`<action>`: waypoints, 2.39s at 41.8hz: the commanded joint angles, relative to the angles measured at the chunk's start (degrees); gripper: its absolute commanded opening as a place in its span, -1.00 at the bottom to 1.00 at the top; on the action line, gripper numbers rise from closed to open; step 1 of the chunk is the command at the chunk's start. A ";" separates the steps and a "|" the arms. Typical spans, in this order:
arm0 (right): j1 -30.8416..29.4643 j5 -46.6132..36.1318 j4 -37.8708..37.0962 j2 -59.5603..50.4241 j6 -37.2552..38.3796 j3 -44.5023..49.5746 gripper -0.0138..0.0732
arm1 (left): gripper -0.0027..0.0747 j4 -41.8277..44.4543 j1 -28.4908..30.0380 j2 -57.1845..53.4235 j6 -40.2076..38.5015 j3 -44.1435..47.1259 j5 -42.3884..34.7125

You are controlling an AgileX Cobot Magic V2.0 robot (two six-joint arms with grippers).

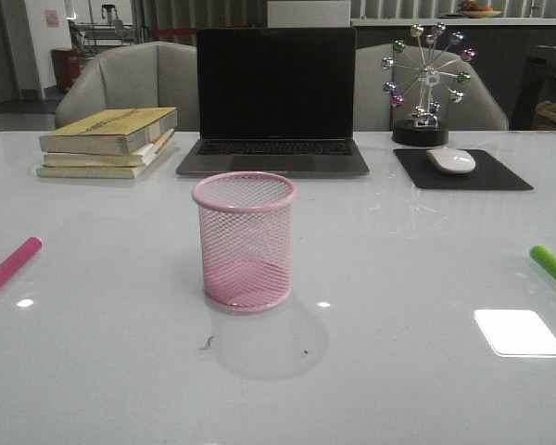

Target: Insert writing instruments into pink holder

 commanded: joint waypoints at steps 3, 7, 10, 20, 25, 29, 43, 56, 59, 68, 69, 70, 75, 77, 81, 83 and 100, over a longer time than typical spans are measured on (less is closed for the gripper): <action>0.04 -4.60 1.03 -1.06 -0.44 -5.96 -0.62 | -0.70 -0.35 -0.40 -1.15 -0.27 -3.13 -8.16; 0.04 -0.63 1.03 -0.82 -0.44 -12.45 -0.62 | -0.70 -0.35 -0.40 -1.04 -0.27 -8.50 -5.94; 0.04 3.58 1.03 0.22 -0.44 -17.64 -0.62 | -0.70 -0.69 -0.40 -0.82 -0.27 -13.07 -3.45; 0.04 17.69 1.03 8.76 -0.44 -33.96 -0.62 | -0.70 -4.76 -0.40 4.32 -0.27 -29.89 6.68; 0.04 23.45 1.03 13.70 -0.44 -38.84 -0.62 | -0.70 -4.76 -0.40 9.39 -0.27 -36.87 14.29; 0.04 26.10 1.03 16.92 -0.44 -39.91 -0.62 | -0.70 -4.76 -0.40 13.32 -0.27 -40.80 19.76; 0.04 39.82 1.03 25.96 -0.44 -39.68 -0.62 | -0.70 -5.12 -0.40 24.86 -0.27 -40.73 33.77; 0.04 43.10 1.03 34.76 -0.44 -39.62 -0.60 | -0.63 -5.15 -0.40 32.25 -0.27 -40.73 34.96; 0.04 43.10 1.03 36.89 -0.44 -39.62 -0.42 | -0.38 -5.15 -0.40 33.31 -0.27 -40.73 35.11; -0.08 40.64 1.03 44.95 -0.38 -39.62 0.56 | 0.55 -3.22 -0.40 34.57 -0.17 -40.73 35.31; -0.08 40.33 1.03 46.51 -0.30 -39.62 0.58 | 0.56 -2.57 -0.40 34.57 -0.17 -40.73 35.40; -0.08 39.94 1.03 47.35 -0.03 -39.68 0.59 | 0.55 -2.42 -0.40 34.57 -0.17 -40.73 35.40; -0.08 38.16 1.03 55.89 2.74 -41.11 0.56 | 0.48 -2.44 -0.40 34.57 -0.17 -40.73 35.40; -0.08 37.39 1.03 59.00 2.95 -42.07 0.56 | 0.45 -2.44 -0.40 34.57 -0.17 -40.73 35.40; -0.08 36.09 1.03 65.76 2.95 -45.11 0.56 | 0.38 -2.44 -0.40 34.57 -0.17 -40.73 35.40; -0.08 35.78 1.39 69.49 2.95 -46.77 0.56 | 0.36 -2.44 -0.40 34.57 -0.17 -40.73 35.40; -0.02 37.77 2.29 96.33 2.19 -65.68 0.56 | 0.30 -2.44 -0.40 34.57 -0.17 -40.73 35.40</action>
